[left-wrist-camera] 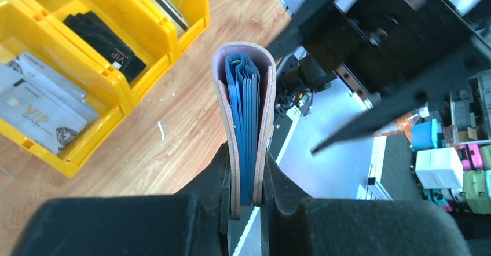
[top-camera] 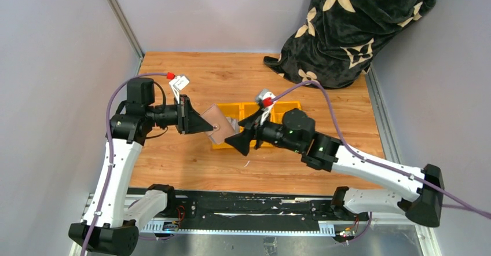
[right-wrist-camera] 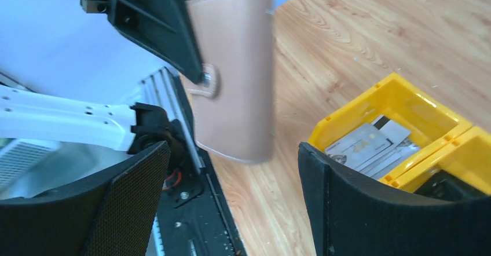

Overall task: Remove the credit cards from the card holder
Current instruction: Open the card holder.

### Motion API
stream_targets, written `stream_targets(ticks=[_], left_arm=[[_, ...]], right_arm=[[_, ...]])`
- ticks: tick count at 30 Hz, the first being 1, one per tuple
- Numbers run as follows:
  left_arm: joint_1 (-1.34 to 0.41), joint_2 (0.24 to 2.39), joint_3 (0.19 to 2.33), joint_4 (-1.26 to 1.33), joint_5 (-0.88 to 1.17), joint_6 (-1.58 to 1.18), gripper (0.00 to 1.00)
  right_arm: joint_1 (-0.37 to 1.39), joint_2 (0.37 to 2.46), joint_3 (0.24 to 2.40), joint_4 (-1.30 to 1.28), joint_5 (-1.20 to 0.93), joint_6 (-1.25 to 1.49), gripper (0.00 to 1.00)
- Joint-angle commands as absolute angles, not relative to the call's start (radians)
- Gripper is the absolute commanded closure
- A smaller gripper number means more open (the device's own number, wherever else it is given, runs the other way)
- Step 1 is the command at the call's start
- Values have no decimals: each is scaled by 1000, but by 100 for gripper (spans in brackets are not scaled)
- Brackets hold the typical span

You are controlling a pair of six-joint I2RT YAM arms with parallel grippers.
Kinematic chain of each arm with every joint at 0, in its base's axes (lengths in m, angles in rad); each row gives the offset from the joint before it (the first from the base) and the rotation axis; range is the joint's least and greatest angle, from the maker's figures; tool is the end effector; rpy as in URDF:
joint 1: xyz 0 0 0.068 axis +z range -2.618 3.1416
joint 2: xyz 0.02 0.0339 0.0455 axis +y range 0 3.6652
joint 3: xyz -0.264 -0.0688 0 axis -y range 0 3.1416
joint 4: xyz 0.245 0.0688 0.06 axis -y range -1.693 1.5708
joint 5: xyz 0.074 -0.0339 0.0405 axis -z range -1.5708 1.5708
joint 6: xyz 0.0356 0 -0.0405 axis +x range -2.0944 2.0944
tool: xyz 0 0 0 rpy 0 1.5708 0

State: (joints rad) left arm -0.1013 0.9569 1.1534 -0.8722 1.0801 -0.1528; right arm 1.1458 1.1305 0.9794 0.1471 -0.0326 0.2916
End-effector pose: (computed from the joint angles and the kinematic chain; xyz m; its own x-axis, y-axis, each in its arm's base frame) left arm 0.1633 -0.0482 0.3792 -0.7265 0.0018 -0.6872 0.6291 0.4042 -0.6640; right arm 0.1096 0.2449 0.3743 -0.2672 0.1064 -0.9577 -0.8845 0.3673 0.2876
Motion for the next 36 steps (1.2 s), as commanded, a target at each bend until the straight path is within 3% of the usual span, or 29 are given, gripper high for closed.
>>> stream_targets(ticks=[1,11,22,23,27,28,31,36], left_arm=[[-100,925,1201,-862,1159,-152,97],[-100,880,1216,-862,1207,-157,98],[-100,836,1191,-864,1224,-180,95],[-100,834,1187,-862,1226,-182,91],[-100,825,1190,-859,1230,-161,32],[-100,821,1193,-860,1227,-152,24],[-100,815,1198,-861,1233,-124,17],[-100,830,1175,-862,1274,-98,19]], right_arm=[[982,1054,863,328,-430,553,15],[934,1141,911,447,-651,700,20],[917,1225,946,580,-661,836,49],[917,1233,951,584,-670,842,55],[910,1233,984,488,-712,803,85],[908,1228,1005,410,-724,756,90],[908,1221,1107,40,-713,521,97],[909,1299,1343,-419,-692,244,100]])
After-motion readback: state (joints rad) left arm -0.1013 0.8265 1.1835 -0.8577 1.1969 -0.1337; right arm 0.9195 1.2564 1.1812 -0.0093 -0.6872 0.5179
